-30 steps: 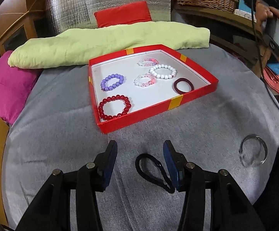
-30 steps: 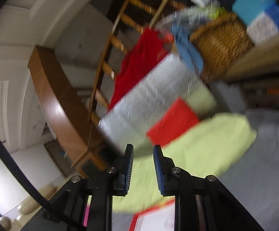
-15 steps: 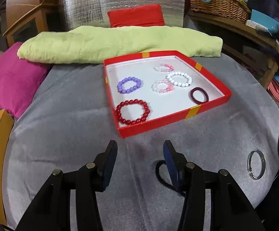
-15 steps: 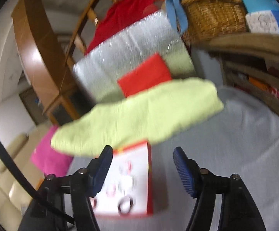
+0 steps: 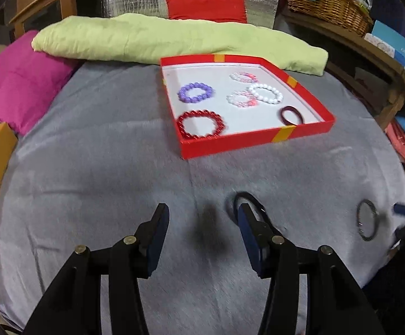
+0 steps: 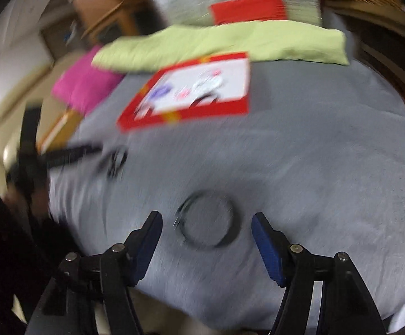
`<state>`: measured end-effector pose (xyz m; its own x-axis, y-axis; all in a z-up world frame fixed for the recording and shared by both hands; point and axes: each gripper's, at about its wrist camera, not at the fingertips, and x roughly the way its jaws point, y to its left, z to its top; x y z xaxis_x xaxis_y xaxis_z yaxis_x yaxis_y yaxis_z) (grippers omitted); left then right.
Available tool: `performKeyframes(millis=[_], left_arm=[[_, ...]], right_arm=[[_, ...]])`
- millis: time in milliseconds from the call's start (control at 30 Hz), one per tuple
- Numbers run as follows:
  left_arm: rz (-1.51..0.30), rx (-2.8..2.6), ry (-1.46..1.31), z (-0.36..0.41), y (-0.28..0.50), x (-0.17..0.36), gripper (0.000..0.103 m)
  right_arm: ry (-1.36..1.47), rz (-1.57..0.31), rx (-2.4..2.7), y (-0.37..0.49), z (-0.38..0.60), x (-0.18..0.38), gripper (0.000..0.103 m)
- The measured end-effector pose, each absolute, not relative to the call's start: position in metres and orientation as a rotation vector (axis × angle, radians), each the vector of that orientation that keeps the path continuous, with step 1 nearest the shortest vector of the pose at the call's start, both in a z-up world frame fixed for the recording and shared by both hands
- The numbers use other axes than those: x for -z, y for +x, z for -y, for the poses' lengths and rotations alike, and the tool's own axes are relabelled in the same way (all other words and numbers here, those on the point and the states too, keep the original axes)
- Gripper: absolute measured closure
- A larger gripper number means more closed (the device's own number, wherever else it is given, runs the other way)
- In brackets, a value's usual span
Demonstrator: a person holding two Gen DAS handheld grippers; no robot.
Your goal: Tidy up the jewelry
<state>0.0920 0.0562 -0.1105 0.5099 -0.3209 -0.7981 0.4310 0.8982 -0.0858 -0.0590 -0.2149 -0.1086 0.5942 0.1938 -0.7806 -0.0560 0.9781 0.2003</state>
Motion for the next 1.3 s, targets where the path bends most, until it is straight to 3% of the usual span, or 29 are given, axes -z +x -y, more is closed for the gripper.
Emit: performKeyframes(millis=[233, 367, 433, 600, 733, 1133, 1233, 1300], left_arm=[[-0.918, 0.479, 0.15, -0.053, 0.081, 0.109, 0.047], [-0.933, 0.471, 0.109, -0.058, 0.09, 0.11, 0.047], [-0.933, 0.47, 0.111, -0.057, 0.092, 0.11, 0.047], [-0.933, 0.489, 0.143, -0.052, 0.089, 0.113, 0.047], [-0.933, 0.511, 0.175, -0.045, 0.084, 0.114, 0.04], [-0.958, 0.527, 0.253, -0.02, 0.08, 0.126, 0.038], [-0.968, 0.536, 0.241, -0.019, 0.082, 0.128, 0.038], [-0.975, 0.539, 0.234, -0.019, 0.084, 0.13, 0.038]], right_arm=[[-0.101, -0.97, -0.097, -0.054, 0.172, 0.136, 0.03], [-0.114, -0.973, -0.026, -0.031, 0.179, 0.138, 0.061], [-0.069, -0.978, -0.012, -0.016, 0.185, 0.139, 0.063], [0.099, -0.942, -0.023, 0.011, 0.206, 0.123, 0.063], [0.235, -0.927, -0.072, -0.001, 0.224, 0.114, 0.038], [0.02, -0.993, -0.158, -0.025, 0.185, 0.136, 0.033], [-0.063, -0.982, -0.115, -0.021, 0.177, 0.142, 0.042], [-0.066, -0.965, -0.101, -0.014, 0.178, 0.141, 0.042]])
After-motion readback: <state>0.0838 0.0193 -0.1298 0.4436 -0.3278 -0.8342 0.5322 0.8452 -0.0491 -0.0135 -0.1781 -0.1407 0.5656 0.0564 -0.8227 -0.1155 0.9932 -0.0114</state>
